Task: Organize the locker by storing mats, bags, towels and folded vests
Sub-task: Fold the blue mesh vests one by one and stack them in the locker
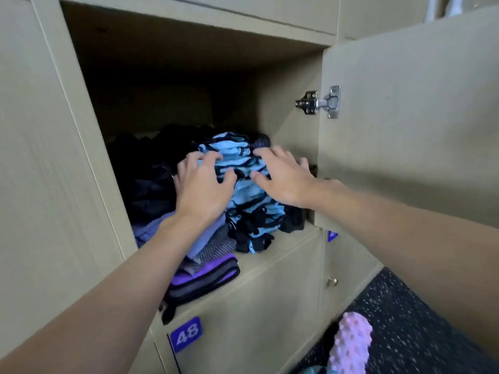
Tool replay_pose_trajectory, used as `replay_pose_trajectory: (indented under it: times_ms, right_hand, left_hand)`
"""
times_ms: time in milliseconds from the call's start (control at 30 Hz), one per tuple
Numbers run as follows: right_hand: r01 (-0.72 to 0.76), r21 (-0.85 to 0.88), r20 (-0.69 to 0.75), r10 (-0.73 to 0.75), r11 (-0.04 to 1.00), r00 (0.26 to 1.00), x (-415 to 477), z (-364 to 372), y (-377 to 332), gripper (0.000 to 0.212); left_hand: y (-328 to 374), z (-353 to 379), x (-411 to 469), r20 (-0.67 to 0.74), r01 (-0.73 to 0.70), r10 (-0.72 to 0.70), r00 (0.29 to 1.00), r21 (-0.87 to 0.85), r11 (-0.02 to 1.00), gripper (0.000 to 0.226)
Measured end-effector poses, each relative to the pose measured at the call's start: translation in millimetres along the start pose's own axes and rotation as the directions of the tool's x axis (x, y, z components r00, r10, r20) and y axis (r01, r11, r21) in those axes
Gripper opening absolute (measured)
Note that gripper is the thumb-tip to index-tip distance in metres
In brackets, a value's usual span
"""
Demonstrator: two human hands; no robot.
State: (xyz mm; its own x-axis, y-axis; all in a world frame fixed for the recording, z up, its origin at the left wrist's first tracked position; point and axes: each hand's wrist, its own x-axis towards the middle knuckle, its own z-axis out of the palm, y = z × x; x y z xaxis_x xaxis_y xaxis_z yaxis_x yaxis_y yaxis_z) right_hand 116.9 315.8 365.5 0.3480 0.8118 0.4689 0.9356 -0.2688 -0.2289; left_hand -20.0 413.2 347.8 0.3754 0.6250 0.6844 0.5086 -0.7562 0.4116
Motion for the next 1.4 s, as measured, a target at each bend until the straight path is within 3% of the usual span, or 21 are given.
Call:
replay_pose_trajectory:
  times_ms: [133, 267, 433, 600, 800, 967, 1100, 1233, 1300, 1400]
  right_hand:
    - [-0.084, 0.049, -0.011, 0.085, 0.995, 0.996, -67, 18, 6, 0.047]
    - [-0.200, 0.070, 0.075, 0.195, 0.977, 0.978, -152, 55, 23, 0.044]
    - [-0.358, 0.068, 0.262, 0.330, 0.931, 0.907, -261, 110, 49, 0.041]
    - [-0.467, 0.035, 0.408, 0.414, 0.883, 0.814, -352, 168, 58, 0.036]
    - [-0.505, 0.053, 0.559, 0.394, 0.861, 0.730, -421, 237, 62, 0.035]
    - [-0.514, 0.110, 0.663, 0.323, 0.851, 0.675, -463, 286, 60, 0.038]
    - [-0.536, 0.184, 0.706, 0.269, 0.824, 0.656, -488, 317, 44, 0.035]
    - [-0.503, 0.188, 0.729, 0.224, 0.843, 0.647, -502, 337, 29, 0.045]
    - [-0.492, 0.165, 0.739, 0.223, 0.855, 0.636, -508, 342, 25, 0.047]
    - [-0.520, 0.167, 0.728, 0.251, 0.838, 0.638, -513, 345, 25, 0.042]
  left_hand:
    - [4, 11, -65, 0.082, -0.136, 0.145, 0.986, -0.114, 0.984, 0.043]
    - [5, 37, -143, 0.302, -0.151, 0.211, 0.930, -0.212, 0.966, 0.037]
    - [-8, 74, -238, 0.551, -0.035, 0.162, 0.818, -0.235, 0.971, 0.013]
    - [-43, 102, -329, 0.739, 0.086, 0.049, 0.672, -0.143, 0.986, 0.007]
    - [-104, 131, -412, 0.872, 0.183, -0.047, 0.488, -0.049, 0.982, 0.012]
    - [-144, 141, -467, 0.924, 0.156, -0.096, 0.371, 0.040, 0.987, 0.012]
    - [-159, 132, -513, 0.936, 0.026, -0.057, 0.347, 0.052, 0.998, 0.030]
    - [-163, 133, -543, 0.954, -0.212, -0.112, 0.278, 0.175, 0.962, 0.074]
    - [-161, 137, -553, 0.945, -0.244, -0.149, 0.291, 0.224, 0.944, 0.083]
    - [-156, 145, -564, 0.910, -0.257, -0.185, 0.371, 0.292, 0.921, 0.073]
